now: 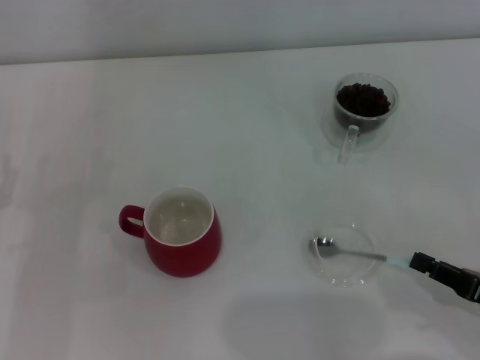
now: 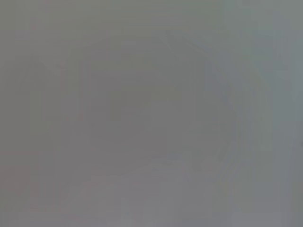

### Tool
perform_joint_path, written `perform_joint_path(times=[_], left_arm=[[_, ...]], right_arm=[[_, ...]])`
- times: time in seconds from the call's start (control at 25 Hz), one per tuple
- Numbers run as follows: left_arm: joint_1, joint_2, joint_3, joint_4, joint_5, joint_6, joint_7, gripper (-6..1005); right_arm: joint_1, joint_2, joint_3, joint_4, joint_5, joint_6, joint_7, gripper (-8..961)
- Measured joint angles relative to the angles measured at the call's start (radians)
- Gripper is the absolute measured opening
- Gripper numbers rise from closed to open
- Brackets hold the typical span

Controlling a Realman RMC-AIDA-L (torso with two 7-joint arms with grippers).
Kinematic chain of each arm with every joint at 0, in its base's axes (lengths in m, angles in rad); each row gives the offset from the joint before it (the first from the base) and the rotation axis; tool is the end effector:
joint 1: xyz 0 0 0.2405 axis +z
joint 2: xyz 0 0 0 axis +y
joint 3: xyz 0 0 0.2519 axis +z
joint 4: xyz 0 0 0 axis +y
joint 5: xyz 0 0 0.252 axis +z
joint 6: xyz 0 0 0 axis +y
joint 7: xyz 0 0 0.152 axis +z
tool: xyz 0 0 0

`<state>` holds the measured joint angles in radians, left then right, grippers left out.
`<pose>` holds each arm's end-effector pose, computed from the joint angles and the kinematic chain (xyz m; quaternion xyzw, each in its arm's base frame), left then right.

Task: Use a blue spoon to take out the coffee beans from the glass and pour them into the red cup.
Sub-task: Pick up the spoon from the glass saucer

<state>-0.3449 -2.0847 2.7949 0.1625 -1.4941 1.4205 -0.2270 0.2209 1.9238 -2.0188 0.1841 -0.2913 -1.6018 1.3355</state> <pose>-0.3723 0.3037 -0.0171 -0.5979 -0.2655 -0.3765 0.6560 0.4349 0.1686 -0.0165 -0.7049 0.5847 0.3469 0.2020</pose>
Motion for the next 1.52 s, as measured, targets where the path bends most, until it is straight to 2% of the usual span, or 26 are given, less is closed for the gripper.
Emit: perform_joint_path(times=[0.32,0.56,0.96,1.52], left_arm=[[-0.008,0.001,0.0,0.0,-0.001,0.0,0.0,833],[-0.016,0.002,0.0,-0.001,-0.001,0.0,0.0,833],[-0.017,0.002,0.0,-0.004,-0.001,0.0,0.0,833],[-0.01,0.002,-0.001,-0.006,-0.001,0.002,0.0,833]], right_arm=[[0.003,-0.001,0.0,0.0,0.0,-0.002,0.0,165],[0.005,-0.002,0.0,0.0,-0.001,-0.014,0.0,162],[0.009,-0.02,-0.001,0.006,-0.006,-0.072,0.002,156],[0.024,-0.022,-0.001,0.005,-0.005,-0.076,0.005,153]])
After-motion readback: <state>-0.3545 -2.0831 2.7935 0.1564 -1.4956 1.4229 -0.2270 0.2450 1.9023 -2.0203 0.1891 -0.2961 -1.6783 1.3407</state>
